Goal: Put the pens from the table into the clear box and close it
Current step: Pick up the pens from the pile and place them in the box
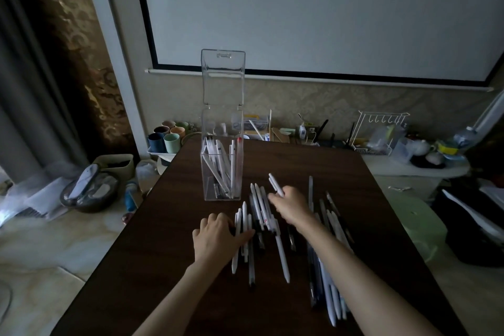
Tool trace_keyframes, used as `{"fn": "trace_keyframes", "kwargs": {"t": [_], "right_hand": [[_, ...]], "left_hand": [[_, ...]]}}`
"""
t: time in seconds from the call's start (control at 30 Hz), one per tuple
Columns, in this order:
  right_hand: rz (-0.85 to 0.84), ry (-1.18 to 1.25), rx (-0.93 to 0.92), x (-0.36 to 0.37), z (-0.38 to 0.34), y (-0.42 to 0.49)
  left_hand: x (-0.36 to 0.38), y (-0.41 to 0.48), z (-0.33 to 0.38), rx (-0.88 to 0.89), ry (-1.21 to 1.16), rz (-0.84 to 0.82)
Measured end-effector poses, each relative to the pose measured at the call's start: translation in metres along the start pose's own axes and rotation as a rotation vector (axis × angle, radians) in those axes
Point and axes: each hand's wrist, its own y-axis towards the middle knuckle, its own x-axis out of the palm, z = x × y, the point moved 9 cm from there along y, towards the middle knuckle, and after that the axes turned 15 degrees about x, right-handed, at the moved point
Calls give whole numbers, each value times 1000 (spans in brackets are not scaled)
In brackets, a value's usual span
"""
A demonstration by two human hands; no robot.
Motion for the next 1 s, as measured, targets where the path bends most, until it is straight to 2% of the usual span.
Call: {"fn": "trace_keyframes", "kwargs": {"t": [0.23, 0.4, 0.53, 0.67, 0.77, 0.87, 0.93, 1.0], "right_hand": [[73, -313, 29, 25, -7, -13], [-68, -171, 109, 33, 0, -11], [-117, 3, 61, 28, -1, -18], [-266, 206, -18, 25, -2, -26], [-302, 263, -29, 22, 2, -27], [-330, 413, -43, 19, 0, -28], [-367, 533, -70, 15, -8, -32], [-386, 623, -113, 8, -22, -38]], "left_hand": [[-7, -5, 0, -52, 61, 0], [-8, -11, 1, -63, 38, -4], [-10, -16, 1, -53, -2, 7], [-9, -14, -4, -58, -75, -27], [-10, -11, -8, -72, -275, -41], [-13, -12, -10, -90, -657, 12], [-22, -12, -5, -46, -841, 61], [-41, -10, 2, 39, -920, 127]]}}
